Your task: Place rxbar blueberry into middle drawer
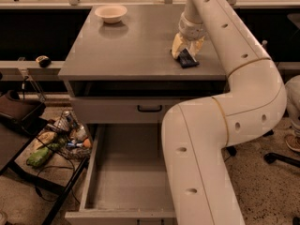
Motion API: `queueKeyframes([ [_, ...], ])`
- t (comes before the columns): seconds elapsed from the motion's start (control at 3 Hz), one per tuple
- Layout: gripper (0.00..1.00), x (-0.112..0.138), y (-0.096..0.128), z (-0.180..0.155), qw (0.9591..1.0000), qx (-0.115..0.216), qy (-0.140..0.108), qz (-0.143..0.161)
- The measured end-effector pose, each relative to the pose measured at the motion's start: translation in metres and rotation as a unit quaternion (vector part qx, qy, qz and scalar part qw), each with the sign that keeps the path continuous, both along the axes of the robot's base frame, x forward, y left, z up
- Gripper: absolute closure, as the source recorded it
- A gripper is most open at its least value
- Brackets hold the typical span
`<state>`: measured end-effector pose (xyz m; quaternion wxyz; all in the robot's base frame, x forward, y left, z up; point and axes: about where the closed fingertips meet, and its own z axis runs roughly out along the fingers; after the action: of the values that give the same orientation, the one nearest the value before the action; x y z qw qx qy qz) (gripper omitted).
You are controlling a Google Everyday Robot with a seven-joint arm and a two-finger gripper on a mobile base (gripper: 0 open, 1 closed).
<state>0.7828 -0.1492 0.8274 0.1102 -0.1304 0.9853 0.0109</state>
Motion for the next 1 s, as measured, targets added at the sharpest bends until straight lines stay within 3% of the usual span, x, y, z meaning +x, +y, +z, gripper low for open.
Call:
queueKeyframes([
  [0.33,1.00,0.0000,0.0000,0.0000,1.0000,0.000,0.000,0.000],
  [1.0,0.59,0.0000,0.0000,0.0000,1.0000,0.000,0.000,0.000],
])
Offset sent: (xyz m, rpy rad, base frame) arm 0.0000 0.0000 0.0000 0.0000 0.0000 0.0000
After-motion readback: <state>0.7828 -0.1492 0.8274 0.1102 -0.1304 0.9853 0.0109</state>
